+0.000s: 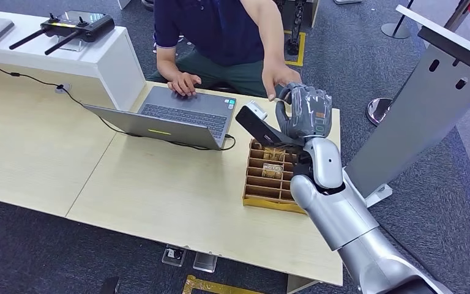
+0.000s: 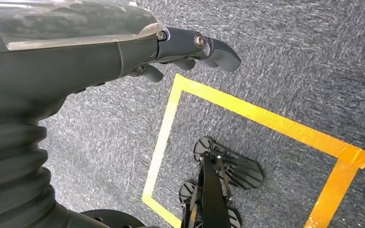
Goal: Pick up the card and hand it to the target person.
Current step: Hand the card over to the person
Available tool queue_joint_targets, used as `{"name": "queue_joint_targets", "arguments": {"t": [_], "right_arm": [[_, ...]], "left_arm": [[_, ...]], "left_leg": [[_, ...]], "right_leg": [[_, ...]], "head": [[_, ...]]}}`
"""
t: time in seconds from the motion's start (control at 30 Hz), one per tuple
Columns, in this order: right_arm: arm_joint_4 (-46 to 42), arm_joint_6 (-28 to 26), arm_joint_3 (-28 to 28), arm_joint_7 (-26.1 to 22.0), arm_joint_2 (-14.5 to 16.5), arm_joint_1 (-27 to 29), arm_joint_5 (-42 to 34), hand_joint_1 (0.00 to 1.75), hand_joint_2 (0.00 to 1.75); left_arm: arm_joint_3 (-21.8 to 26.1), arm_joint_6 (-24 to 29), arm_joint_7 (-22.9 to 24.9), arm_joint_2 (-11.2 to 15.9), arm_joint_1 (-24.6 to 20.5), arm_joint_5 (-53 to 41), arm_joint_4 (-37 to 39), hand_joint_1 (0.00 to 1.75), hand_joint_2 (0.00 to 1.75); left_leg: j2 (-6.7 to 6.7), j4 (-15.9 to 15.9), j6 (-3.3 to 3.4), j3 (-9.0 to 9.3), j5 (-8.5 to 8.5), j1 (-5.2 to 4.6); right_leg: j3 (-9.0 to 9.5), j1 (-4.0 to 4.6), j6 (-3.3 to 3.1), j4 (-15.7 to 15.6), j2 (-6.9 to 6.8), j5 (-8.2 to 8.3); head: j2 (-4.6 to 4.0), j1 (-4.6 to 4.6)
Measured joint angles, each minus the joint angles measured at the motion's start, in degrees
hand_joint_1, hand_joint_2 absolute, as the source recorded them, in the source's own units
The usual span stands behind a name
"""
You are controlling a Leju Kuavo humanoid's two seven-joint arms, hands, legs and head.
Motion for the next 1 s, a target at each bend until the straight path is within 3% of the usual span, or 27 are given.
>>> {"name": "queue_joint_targets", "arguments": {"t": [0.07,0.73,0.83,1.0], "right_arm": [[0.92,-0.18,-0.01,-0.16,0.28,-0.11,0.01,0.0,1.75],[4.08,-1.9,-0.15,-2.27,1.62,0.2,-2.13,0.0,1.75],[2.38,-0.63,-0.87,-4.11,1.14,1.86,-7.34,0.0,1.75],[-5.93,3.12,-3.7,-9.41,-2.08,9.43,-25.97,0.0,1.75]], "left_arm": [[-0.03,0.07,0.0,0.0,0.0,0.04,0.0,0.0,0.0],[-0.12,1.56,0.42,0.0,0.0,1.43,0.0,0.0,0.0],[-0.12,1.57,0.32,0.0,0.02,1.78,0.0,0.0,0.0],[-0.09,1.48,-0.01,0.02,0.14,2.52,0.0,0.0,0.0]], "left_leg": [[0.0,0.0,0.0,-0.01,0.0,0.0],[0.01,0.0,0.0,0.02,0.0,0.0],[0.01,0.01,0.0,0.04,0.0,0.0],[-0.01,0.02,0.0,0.06,-0.01,0.0]], "right_leg": [[-0.01,0.0,0.0,0.0,0.0,0.0],[-0.02,0.0,0.0,0.0,0.01,0.0],[-0.02,0.0,0.0,-0.01,0.0,0.0],[0.0,0.0,0.01,-0.05,-0.01,-0.01]], "head": [[0.0,0.0],[0.0,-0.02],[0.0,-0.01],[0.0,-0.02]]}}
